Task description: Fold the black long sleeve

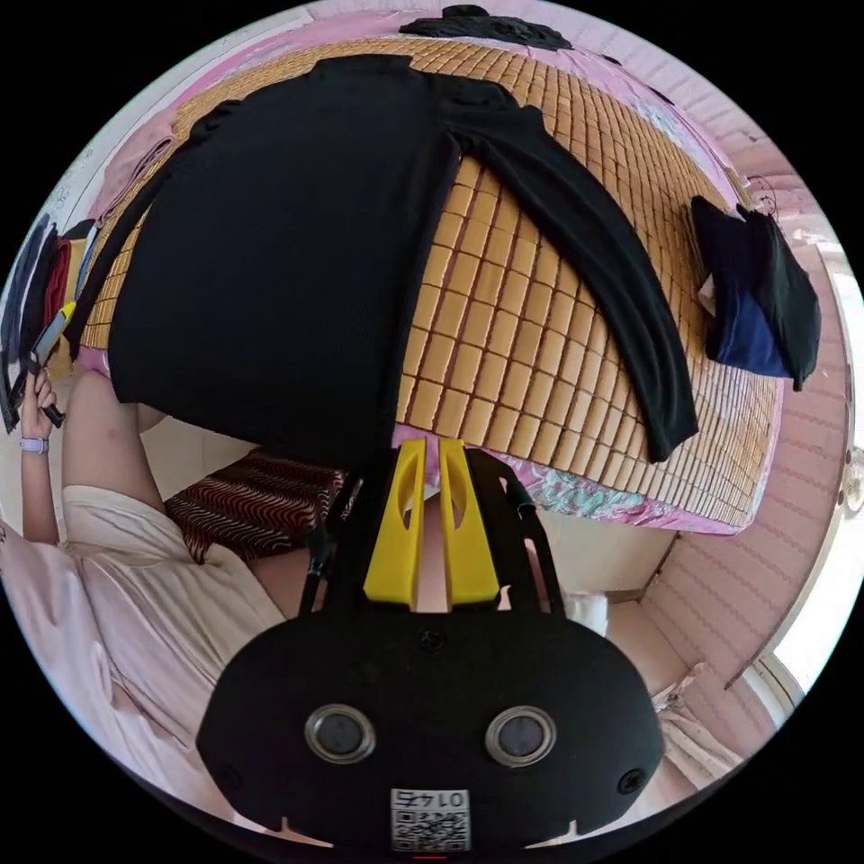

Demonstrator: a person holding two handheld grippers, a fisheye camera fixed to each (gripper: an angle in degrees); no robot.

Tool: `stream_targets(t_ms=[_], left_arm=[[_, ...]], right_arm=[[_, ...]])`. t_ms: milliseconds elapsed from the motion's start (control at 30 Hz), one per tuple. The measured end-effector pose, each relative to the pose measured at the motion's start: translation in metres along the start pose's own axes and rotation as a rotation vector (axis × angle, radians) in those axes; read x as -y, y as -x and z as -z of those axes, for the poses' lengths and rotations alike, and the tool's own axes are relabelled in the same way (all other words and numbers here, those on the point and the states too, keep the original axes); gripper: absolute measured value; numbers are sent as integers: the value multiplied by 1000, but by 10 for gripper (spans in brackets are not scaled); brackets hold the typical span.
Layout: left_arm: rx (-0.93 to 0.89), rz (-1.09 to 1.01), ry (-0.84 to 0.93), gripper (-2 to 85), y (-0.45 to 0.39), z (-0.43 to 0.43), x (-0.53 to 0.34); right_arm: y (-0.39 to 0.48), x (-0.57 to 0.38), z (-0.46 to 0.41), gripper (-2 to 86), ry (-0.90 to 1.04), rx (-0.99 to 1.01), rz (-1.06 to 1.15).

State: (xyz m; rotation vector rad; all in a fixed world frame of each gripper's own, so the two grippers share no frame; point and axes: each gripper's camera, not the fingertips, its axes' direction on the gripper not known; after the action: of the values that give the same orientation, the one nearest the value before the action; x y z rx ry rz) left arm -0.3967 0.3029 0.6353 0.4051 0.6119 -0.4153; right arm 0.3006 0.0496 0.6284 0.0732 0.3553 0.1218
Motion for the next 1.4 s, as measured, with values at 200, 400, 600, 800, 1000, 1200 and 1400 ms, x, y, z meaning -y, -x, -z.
stream_targets(t_ms=[200,400,600,800,1000,1200,1400], left_arm=[[272,194,-66,80,90,49,-32],[196,301,-78,108,143,50,-45],[149,286,4,94,163,30,-42],[187,238,16,47,156,22,-52],[245,154,-32,-7,130,33,-64],[91,-148,-396,-9,47,88,-68],[-320,-660,-542,-7,-87,99,-62]], right_arm=[[102,74,49,48,-263,14,366],[292,150,67,64,-426,187,848],[434,201,56,78,-440,116,1106],[487,233,15,60,-324,-51,1109],[465,244,22,6,-284,90,1104],[355,246,83,1,-534,437,849],[137,175,147,2,-881,640,502]])
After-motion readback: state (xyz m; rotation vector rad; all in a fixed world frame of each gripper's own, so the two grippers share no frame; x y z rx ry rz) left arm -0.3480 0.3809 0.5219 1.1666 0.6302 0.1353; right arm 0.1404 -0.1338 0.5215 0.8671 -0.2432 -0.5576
